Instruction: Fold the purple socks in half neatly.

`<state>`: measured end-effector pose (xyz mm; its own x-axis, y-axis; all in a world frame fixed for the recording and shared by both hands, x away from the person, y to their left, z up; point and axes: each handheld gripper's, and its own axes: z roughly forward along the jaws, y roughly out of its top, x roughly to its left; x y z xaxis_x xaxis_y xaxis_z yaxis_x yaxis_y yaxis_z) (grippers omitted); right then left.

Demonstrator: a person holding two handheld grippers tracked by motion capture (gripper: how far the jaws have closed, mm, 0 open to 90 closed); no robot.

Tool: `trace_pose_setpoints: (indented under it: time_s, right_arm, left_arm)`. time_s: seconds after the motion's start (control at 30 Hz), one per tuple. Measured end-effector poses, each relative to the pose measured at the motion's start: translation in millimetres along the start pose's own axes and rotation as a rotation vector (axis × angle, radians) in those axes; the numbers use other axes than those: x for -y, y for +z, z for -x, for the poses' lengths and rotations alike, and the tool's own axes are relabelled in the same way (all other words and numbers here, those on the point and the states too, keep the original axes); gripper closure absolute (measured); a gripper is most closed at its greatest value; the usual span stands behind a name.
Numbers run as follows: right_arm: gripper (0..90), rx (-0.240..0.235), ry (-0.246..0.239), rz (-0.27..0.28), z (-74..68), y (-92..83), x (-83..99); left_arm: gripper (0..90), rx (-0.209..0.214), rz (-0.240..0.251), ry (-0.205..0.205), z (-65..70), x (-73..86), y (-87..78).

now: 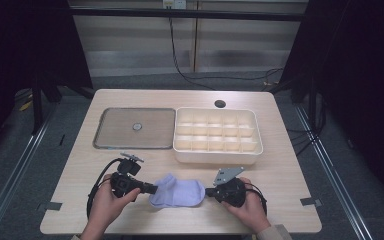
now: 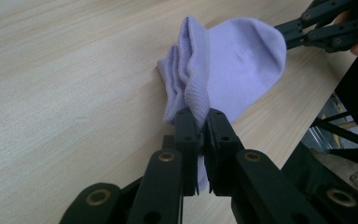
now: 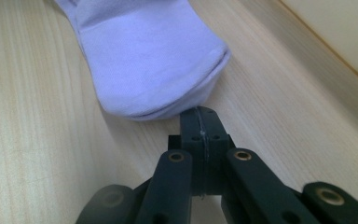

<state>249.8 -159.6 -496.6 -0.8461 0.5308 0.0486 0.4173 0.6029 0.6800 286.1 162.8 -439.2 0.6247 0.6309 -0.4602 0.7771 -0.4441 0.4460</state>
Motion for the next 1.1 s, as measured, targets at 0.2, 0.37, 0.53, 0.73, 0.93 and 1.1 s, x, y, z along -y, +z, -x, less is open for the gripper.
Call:
trace_pose_setpoints:
  time_s: [0.2,0.37,0.53,0.73,0.93,1.1]
  right_arm:
    - [90.0,-0.001,-0.016,0.0,-0.9,1.3,-1.2]
    - [90.0,-0.003,-0.01,0.001,-1.8,1.9,-1.7]
    - [90.0,-0.001,-0.017,-0.002,-2.4,2.3,-2.6]
    - [90.0,-0.004,-0.02,0.0,-2.6,2.6,-2.5]
    - [90.0,-0.002,-0.022,0.0,-3.1,3.0,-2.9]
    - [90.0,-0.003,-0.021,0.001,-3.2,3.1,-2.8]
  left_arm:
    - [84.4,0.007,0.006,0.001,6.8,-3.6,-1.1]
    - [84.5,0.01,-0.001,0.017,11.5,-6.6,-0.6]
    - [84.5,0.013,0.002,0.011,17.4,-11.5,1.7]
    - [84.5,0.002,-0.005,0.012,21.8,-14.9,6.8]
    - [84.5,0.006,-0.019,0.021,25.2,-16.5,9.9]
    - [84.5,0.002,-0.025,0.024,25.7,-16.8,11.0]
